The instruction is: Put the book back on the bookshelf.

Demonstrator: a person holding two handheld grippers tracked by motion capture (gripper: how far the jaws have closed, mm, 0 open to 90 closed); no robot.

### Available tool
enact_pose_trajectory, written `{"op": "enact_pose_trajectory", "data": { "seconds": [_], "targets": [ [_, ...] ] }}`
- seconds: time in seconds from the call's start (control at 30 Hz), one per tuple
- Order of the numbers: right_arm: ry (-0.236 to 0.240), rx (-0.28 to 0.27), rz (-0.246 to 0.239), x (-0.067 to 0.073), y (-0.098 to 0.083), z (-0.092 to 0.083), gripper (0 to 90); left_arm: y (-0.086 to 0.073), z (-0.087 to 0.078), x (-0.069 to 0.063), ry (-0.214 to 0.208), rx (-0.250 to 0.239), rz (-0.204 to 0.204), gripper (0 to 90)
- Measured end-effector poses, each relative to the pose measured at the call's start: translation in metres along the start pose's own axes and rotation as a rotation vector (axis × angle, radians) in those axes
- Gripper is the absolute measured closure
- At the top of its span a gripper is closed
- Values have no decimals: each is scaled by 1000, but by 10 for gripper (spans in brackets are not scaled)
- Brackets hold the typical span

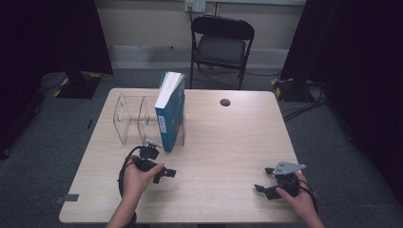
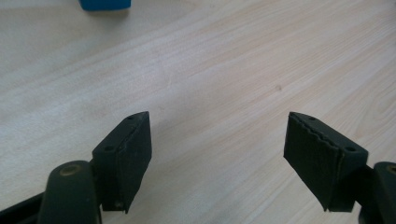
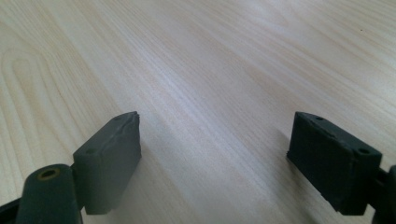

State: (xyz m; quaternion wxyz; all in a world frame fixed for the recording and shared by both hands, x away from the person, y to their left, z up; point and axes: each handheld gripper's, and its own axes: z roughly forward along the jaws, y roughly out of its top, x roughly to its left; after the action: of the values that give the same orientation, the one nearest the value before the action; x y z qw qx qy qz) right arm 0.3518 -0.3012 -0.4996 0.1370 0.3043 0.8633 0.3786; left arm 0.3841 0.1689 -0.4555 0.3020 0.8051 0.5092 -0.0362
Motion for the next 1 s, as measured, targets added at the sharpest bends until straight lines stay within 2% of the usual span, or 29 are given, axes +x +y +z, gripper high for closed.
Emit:
{"op": "enact_pose_trajectory", "data": {
  "seconds": [0.27, 0.57, 0.7, 0.8, 0.87, 1.0],
  "targets": [
    [0, 0, 0, 0, 0, 0, 161, -7, 9, -2, 16, 4, 8, 231],
    [0, 0, 1, 0, 0, 0, 161, -13, 13, -6, 20, 15, 41, 225],
    [0, 0, 0, 0, 0, 0, 161, -16, 14, -7, 22, -4, 51, 227],
    [0, 0, 0, 0, 0, 0, 161, -18, 15, -9, 24, -8, 94, 204],
    [0, 0, 0, 0, 0, 0, 161, -20, 17, -11, 29, -12, 157, 166],
    [0, 0, 0, 0, 0, 0, 161, -25, 20, -18, 89, -24, 249, 149]
  ]
}}
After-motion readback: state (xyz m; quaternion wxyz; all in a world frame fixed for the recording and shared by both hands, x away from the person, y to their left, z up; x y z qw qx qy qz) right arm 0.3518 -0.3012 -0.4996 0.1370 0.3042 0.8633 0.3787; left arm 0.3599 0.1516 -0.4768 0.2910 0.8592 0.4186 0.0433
